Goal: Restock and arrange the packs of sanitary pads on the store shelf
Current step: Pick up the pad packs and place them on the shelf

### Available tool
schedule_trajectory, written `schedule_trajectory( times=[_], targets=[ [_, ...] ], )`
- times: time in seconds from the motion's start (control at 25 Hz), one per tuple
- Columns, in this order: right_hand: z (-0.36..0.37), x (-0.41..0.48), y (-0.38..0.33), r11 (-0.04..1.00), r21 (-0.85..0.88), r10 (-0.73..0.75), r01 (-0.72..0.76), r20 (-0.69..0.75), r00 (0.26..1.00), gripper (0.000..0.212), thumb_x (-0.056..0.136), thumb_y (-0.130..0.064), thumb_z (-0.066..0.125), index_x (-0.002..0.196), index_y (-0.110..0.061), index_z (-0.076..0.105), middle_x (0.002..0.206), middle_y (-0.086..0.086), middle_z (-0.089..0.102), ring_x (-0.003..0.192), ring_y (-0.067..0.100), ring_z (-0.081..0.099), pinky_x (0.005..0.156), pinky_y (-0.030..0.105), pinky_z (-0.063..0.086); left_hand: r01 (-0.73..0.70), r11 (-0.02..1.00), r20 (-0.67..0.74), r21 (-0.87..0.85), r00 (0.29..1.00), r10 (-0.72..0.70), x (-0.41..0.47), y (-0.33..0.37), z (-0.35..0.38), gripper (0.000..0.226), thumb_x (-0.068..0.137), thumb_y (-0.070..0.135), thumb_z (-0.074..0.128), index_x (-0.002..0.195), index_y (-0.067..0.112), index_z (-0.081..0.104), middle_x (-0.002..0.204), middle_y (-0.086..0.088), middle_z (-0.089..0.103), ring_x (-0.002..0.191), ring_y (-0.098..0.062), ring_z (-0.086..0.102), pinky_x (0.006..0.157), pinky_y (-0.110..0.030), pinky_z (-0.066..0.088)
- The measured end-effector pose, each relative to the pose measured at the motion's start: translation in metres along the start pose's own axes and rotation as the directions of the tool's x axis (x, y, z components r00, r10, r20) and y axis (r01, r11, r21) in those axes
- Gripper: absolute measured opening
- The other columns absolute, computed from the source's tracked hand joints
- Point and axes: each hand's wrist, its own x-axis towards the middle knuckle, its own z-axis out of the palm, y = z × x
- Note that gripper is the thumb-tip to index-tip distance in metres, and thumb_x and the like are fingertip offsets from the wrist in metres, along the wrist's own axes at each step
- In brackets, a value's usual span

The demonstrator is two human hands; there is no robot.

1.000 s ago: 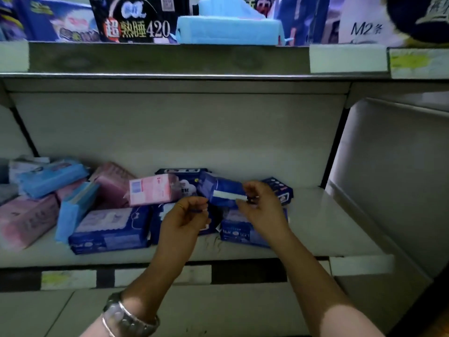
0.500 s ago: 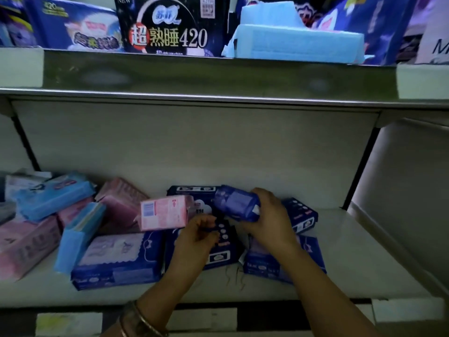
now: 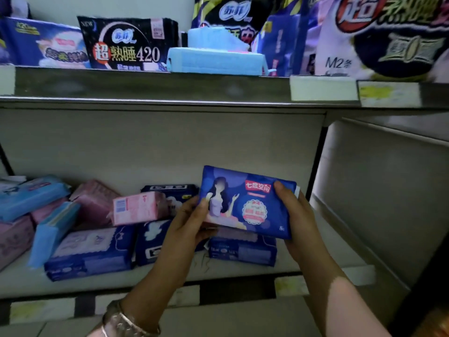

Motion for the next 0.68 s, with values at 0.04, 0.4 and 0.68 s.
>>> schedule_trajectory(
  times=[0.04, 0.4, 0.68],
  targets=[
    [-0.007, -0.007, -0.001, 1.0, 0.006, 0.019, -0.019, 0.023, 1.0, 0.039, 0.069, -0.041, 0.063, 0.1, -0.017, 0.058, 0.089, 0.007, 0.073, 0.076, 0.021, 0.071, 0.054, 0.027, 0.055, 0.0, 1.0, -0.01, 0.008, 1.0, 0.001, -0.011, -0.001, 0.005, 0.042, 0.066, 0.042, 0.057, 0.101, 0.018, 0.059, 0.089, 0.002, 0.072, 0.085, -0.016, 0.069, 0.076, -0.032, 0.053],
    [-0.015, -0.056, 0.02, 0.986, 0.046, 0.154, -0.162, 0.137, 0.978, 0.041, 0.069, -0.047, 0.056, 0.095, -0.017, 0.063, 0.085, 0.004, 0.074, 0.075, 0.019, 0.071, 0.063, 0.03, 0.059, -0.061, 0.997, -0.174, -0.057, 0.983, 0.051, -0.093, -0.004, 0.004, 0.026, 0.071, 0.025, 0.058, 0.093, 0.011, 0.063, 0.078, -0.001, 0.072, 0.073, -0.013, 0.069, 0.062, -0.023, 0.057],
    [0.006, -0.094, 0.007, 0.994, -0.094, 0.075, -0.061, 0.163, 0.984, 0.039, 0.071, -0.041, 0.06, 0.093, -0.009, 0.062, 0.083, 0.005, 0.073, 0.075, 0.018, 0.07, 0.057, 0.029, 0.058, -0.128, 0.981, -0.172, -0.149, 0.98, 0.102, -0.128, 0.012, -0.022, 0.027, 0.073, 0.022, 0.057, 0.097, 0.009, 0.059, 0.084, -0.002, 0.072, 0.077, -0.013, 0.068, 0.072, -0.027, 0.057]
  ],
)
